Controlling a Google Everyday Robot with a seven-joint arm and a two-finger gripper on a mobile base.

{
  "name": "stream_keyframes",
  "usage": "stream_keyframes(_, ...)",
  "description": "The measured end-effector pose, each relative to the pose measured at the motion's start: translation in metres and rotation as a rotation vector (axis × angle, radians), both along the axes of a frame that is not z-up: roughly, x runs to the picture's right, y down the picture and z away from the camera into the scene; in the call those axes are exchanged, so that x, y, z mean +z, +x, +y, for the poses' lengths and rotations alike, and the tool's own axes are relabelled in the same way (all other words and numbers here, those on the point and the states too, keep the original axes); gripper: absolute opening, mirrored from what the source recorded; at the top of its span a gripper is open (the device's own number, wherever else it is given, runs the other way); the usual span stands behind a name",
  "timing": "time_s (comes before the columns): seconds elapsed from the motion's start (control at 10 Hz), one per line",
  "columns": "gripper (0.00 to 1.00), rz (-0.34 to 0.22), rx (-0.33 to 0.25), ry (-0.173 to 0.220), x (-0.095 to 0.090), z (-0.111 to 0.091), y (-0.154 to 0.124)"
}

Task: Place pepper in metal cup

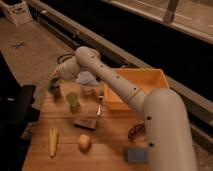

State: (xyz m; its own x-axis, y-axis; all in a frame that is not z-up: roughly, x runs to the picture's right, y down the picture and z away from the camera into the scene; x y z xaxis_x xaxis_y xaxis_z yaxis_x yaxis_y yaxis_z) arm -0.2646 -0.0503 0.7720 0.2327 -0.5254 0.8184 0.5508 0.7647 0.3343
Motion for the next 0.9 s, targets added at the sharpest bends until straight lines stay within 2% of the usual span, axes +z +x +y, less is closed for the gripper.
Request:
stream_keyframes(0.5,0.0,0.003,-0.016,0.004,0.001,0.0,-0.002)
stream_keyframes(0.9,0.0,-0.06,-0.019,0.034,0.01,-0.005,-0.029)
